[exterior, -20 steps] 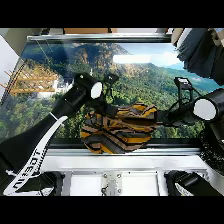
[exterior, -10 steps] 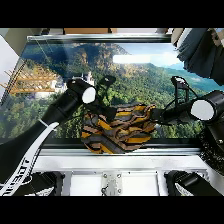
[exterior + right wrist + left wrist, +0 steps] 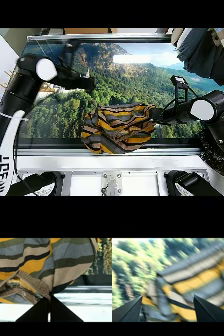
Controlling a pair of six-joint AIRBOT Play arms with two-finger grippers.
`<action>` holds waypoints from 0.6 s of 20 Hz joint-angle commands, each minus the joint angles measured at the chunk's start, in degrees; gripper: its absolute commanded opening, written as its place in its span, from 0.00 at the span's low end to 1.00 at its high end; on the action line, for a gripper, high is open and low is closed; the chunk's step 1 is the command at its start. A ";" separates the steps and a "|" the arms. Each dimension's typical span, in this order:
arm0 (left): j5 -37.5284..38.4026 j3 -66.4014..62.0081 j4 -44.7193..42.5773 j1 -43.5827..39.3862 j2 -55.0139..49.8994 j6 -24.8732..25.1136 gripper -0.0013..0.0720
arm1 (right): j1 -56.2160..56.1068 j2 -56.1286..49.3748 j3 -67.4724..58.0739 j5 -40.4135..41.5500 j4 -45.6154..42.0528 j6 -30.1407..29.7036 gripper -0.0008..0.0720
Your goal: Fold the clothes and pants, and hang the long-sleeved shirts on hangers.
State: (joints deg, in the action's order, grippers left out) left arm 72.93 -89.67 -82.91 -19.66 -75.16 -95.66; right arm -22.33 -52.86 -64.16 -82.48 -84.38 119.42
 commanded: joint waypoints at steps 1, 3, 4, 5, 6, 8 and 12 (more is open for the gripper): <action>-1.62 -0.44 -1.81 11.30 -1.51 3.32 0.94 | -0.04 -0.02 0.02 0.00 0.02 -0.02 0.03; -2.01 -0.44 -8.02 18.03 -3.74 3.32 0.94 | -0.04 -0.02 0.02 0.00 0.02 -0.02 0.03; -2.73 -0.44 -11.54 21.07 -5.09 3.30 0.94 | -0.04 -0.02 0.02 0.00 0.02 -0.02 0.03; -3.89 -0.44 -15.28 24.30 -6.69 3.30 0.94 | -0.04 -0.02 0.02 0.00 0.00 -0.02 0.03; -5.60 -0.44 -18.40 27.39 -8.48 3.32 0.94 | -0.04 -0.02 0.02 0.00 0.02 -0.02 0.03; -9.55 -0.44 -21.75 33.05 -11.76 3.32 0.94 | -0.04 -0.02 0.02 0.00 0.02 -0.02 0.03; -21.09 -0.44 -22.16 43.67 -18.10 3.32 0.94 | -0.04 -0.02 0.02 0.00 0.02 -0.02 0.03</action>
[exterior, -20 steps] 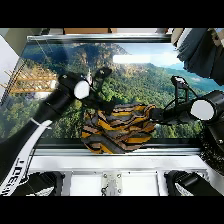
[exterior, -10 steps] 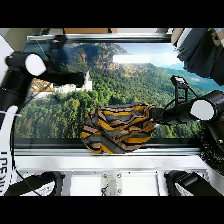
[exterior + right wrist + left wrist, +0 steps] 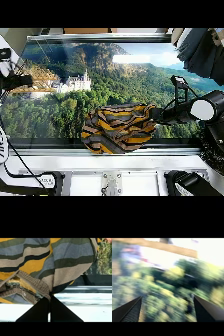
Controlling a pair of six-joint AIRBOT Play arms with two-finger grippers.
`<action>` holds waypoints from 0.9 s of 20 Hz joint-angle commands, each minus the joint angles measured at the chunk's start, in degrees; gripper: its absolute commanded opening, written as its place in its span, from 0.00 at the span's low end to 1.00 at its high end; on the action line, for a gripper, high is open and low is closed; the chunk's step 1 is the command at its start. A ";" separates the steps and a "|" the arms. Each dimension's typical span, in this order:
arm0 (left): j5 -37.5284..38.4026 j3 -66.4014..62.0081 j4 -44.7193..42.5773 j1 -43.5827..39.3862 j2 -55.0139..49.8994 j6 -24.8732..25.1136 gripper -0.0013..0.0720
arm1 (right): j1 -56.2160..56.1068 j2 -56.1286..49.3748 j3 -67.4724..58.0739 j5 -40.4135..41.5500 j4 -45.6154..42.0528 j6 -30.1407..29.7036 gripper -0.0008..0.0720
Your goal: Fold the clothes and pants, and hang the long-sleeved shirts on hangers.
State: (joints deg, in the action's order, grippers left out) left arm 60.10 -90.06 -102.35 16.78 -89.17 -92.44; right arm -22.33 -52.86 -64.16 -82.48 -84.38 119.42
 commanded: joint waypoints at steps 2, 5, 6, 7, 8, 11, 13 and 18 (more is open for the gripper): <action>-11.61 -0.04 -2.75 11.19 -6.73 0.11 0.94 | -0.04 -0.02 0.02 0.00 0.02 -0.02 0.03; -15.56 -0.07 -3.13 15.39 -10.58 1.64 0.94 | -0.04 -0.02 0.02 0.00 0.02 -0.02 0.03; -17.35 -0.07 -3.15 16.31 -11.96 3.67 0.93 | -0.02 -0.02 0.02 0.00 0.02 -0.02 0.03; -19.08 -0.11 -3.19 16.87 -13.27 5.88 0.93 | -0.04 -0.02 0.02 0.00 0.02 -0.02 0.03; -20.09 -0.87 -3.17 17.03 -14.97 8.79 0.93 | -0.02 -0.02 0.02 0.00 0.02 -0.02 0.03; -17.81 -8.50 -3.21 17.00 -21.70 14.95 0.93 | -0.04 -0.02 0.02 0.00 0.02 -0.02 0.03; -15.30 -15.39 -3.21 17.03 -26.47 16.13 0.93 | -0.04 -0.02 0.02 0.00 0.00 -0.02 0.03; -11.65 -28.33 -7.98 16.59 -36.22 21.27 0.93 | -0.02 -0.02 0.02 0.00 0.00 -0.02 0.03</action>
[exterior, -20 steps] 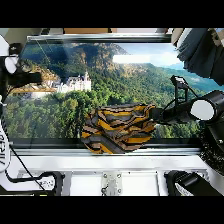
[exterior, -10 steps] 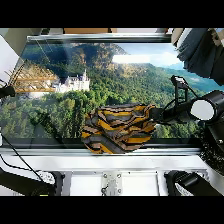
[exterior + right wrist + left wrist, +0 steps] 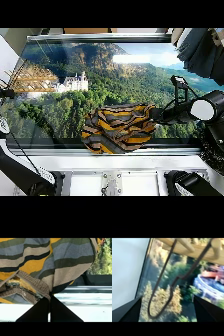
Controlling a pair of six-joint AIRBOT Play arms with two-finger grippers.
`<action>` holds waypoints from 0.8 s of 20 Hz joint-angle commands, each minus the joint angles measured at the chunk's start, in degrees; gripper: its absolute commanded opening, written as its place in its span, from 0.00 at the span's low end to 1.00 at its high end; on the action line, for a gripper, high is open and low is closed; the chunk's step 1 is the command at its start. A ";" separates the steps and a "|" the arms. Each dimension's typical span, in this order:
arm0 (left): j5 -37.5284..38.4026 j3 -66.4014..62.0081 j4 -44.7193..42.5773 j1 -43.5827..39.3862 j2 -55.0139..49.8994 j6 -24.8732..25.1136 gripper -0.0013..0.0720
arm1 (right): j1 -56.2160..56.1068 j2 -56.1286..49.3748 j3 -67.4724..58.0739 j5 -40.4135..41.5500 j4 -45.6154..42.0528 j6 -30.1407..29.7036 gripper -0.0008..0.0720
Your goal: Fold the clothes and pants, and hang the long-sleeved shirts on hangers.
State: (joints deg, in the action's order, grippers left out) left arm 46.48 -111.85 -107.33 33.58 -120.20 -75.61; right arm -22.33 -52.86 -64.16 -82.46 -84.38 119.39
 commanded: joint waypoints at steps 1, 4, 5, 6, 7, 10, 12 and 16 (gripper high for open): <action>1.31 -6.88 -4.15 -0.33 -5.99 6.16 0.93 | -0.04 -0.02 0.02 -0.02 0.04 0.00 0.03; -5.38 -3.06 -4.13 0.35 -5.95 6.36 0.93 | -0.02 -0.02 0.02 -0.02 0.02 0.00 0.03; -7.56 -1.97 -4.11 0.66 -5.97 6.47 0.93 | -0.02 -0.02 0.02 -0.02 0.02 0.00 0.03; -9.62 -1.05 -4.15 0.66 -6.01 6.78 0.93 | -0.02 0.00 0.02 -0.02 0.02 0.00 0.03; -10.95 -0.52 -4.13 0.66 -6.05 6.86 0.93 | -0.02 -0.02 0.02 -0.02 0.02 0.00 0.03; -12.33 0.20 -4.15 0.68 -6.58 7.30 0.93 | -0.02 -0.02 0.02 -0.02 0.02 0.00 0.03; -12.33 0.22 -4.13 0.68 -7.34 7.30 0.93 | -0.02 -0.02 0.02 -0.02 0.02 0.00 0.03; -12.07 0.20 -4.11 0.04 -7.34 7.30 0.49 | -0.02 -0.02 0.02 -0.02 0.02 0.00 0.03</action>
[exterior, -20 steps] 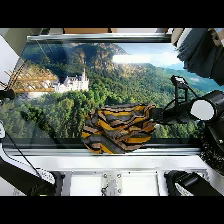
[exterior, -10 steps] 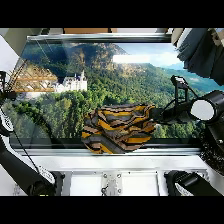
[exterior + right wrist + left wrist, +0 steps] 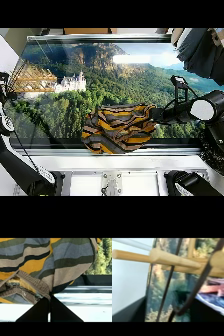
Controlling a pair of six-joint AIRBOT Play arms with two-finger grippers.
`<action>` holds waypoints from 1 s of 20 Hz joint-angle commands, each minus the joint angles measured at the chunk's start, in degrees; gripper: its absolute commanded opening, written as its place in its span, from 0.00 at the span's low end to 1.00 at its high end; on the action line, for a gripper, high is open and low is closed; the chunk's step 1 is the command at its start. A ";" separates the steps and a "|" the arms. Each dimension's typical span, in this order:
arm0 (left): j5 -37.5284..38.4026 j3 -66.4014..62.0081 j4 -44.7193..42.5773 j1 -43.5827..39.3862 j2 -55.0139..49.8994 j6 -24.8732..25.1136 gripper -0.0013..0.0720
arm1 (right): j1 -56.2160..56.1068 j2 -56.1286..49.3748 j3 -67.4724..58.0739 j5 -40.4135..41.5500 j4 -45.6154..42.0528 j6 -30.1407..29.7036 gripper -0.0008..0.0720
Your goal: Fold the clothes and pants, and hang the long-sleeved shirts on hangers.
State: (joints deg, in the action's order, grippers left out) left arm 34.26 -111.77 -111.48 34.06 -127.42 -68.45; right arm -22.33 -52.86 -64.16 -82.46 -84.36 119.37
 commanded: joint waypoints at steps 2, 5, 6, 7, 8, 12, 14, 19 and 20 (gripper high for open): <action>0.07 0.11 -0.07 -0.90 0.15 0.13 0.18 | -0.02 -0.02 0.02 -0.02 0.00 0.02 0.03; 0.17 0.11 0.00 -1.81 0.83 0.13 0.07 | -0.02 -0.09 0.02 -0.02 -0.02 0.02 0.03; 0.09 0.13 0.00 -2.19 1.38 0.35 0.03 | -0.02 -0.09 0.02 -0.02 0.00 0.02 0.03; 0.13 0.13 0.04 -2.36 2.01 0.33 0.03 | -0.02 -0.07 0.02 -0.02 0.00 0.02 0.03; 0.44 0.13 0.02 -2.75 2.71 0.33 0.03 | -0.02 -0.09 0.02 -0.02 0.00 0.02 0.03; 3.61 0.13 0.35 -4.44 6.36 0.31 0.03 | -0.02 -0.09 0.02 -0.02 0.02 0.02 0.03; 7.26 0.13 0.57 -5.84 8.76 -0.20 0.03 | -0.02 -0.09 0.02 -0.02 0.00 0.02 0.03; 19.69 0.13 0.48 -9.25 16.39 -2.12 0.03 | -0.02 -0.13 0.02 -0.02 0.00 0.02 0.03; 22.43 0.13 0.48 -10.03 18.27 -2.51 0.03 | -0.02 -0.15 0.02 -0.02 0.00 0.02 0.03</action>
State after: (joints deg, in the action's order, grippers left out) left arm 48.56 -111.59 -110.98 25.89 -113.38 -70.06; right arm -22.33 -52.95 -64.16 -82.46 -84.36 119.37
